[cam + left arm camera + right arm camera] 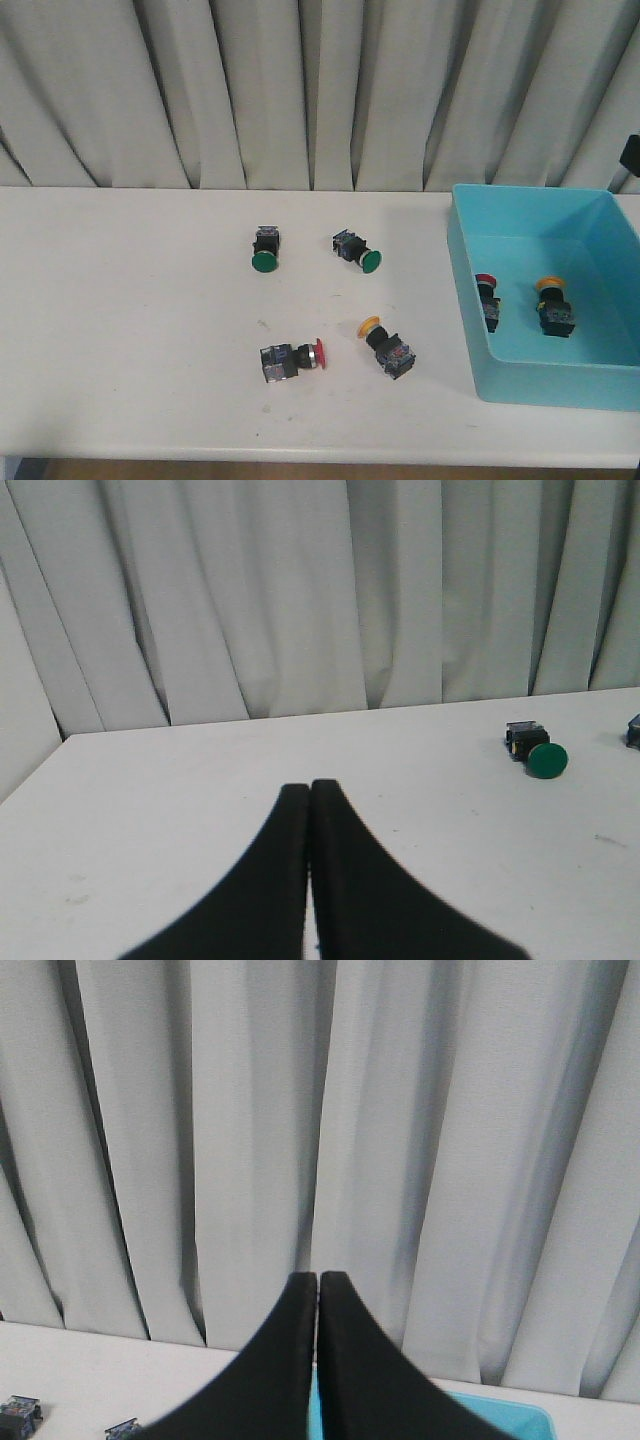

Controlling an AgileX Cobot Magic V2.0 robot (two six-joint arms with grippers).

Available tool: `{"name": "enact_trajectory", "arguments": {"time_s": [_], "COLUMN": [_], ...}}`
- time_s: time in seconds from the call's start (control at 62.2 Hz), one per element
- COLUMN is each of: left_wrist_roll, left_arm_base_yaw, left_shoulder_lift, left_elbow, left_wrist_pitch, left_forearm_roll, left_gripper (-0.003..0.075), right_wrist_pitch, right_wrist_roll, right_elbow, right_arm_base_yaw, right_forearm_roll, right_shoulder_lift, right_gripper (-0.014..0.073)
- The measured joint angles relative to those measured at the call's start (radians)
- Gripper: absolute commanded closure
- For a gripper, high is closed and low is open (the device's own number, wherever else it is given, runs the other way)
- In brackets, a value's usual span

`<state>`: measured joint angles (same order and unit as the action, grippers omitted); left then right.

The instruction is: Pick red and yellow buttons and place in box

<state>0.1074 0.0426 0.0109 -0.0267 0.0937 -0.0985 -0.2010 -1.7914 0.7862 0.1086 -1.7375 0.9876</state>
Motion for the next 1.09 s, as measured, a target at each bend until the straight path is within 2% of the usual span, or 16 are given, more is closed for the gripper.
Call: {"name": "enact_trajectory", "arguments": {"time_s": [0.418,0.467,0.547,0.66,0.901,0.981,1.094], "left_wrist_roll": [0.000,0.000,0.000,0.000,0.000,0.000,0.000], "left_arm_base_yaw": [0.000,0.000,0.000,0.000,0.000,0.000,0.000], "left_shoulder_lift": [0.000,0.000,0.000,0.000,0.000,0.000,0.000], "left_elbow": [0.000,0.000,0.000,0.000,0.000,0.000,0.000], "left_wrist_pitch": [0.001,0.001,0.001,0.001,0.001,0.001,0.001], "left_forearm_roll": [0.000,0.000,0.000,0.000,0.000,0.000,0.000], "left_gripper": [0.0728,0.0728,0.0728,0.0728,0.0728,0.0728,0.0728], "right_wrist_pitch": [0.013,0.007,-0.009,-0.026,-0.024,-0.031,-0.050], "right_wrist_roll": [0.006,0.031,0.121,0.390,1.180,1.415,1.644], "right_elbow": [0.000,0.000,0.000,0.000,0.000,0.000,-0.001], "right_arm_base_yaw": [0.000,0.000,0.000,0.000,0.000,0.000,0.000], "right_forearm_roll": [0.004,0.037,0.164,0.438,1.147,1.345,1.567], "right_shoulder_lift": [0.000,0.000,-0.003,-0.014,-0.052,-0.068,-0.095], "right_gripper": [0.0601,0.0601,0.0601,0.0601,0.0601,0.0601,0.0601]}}
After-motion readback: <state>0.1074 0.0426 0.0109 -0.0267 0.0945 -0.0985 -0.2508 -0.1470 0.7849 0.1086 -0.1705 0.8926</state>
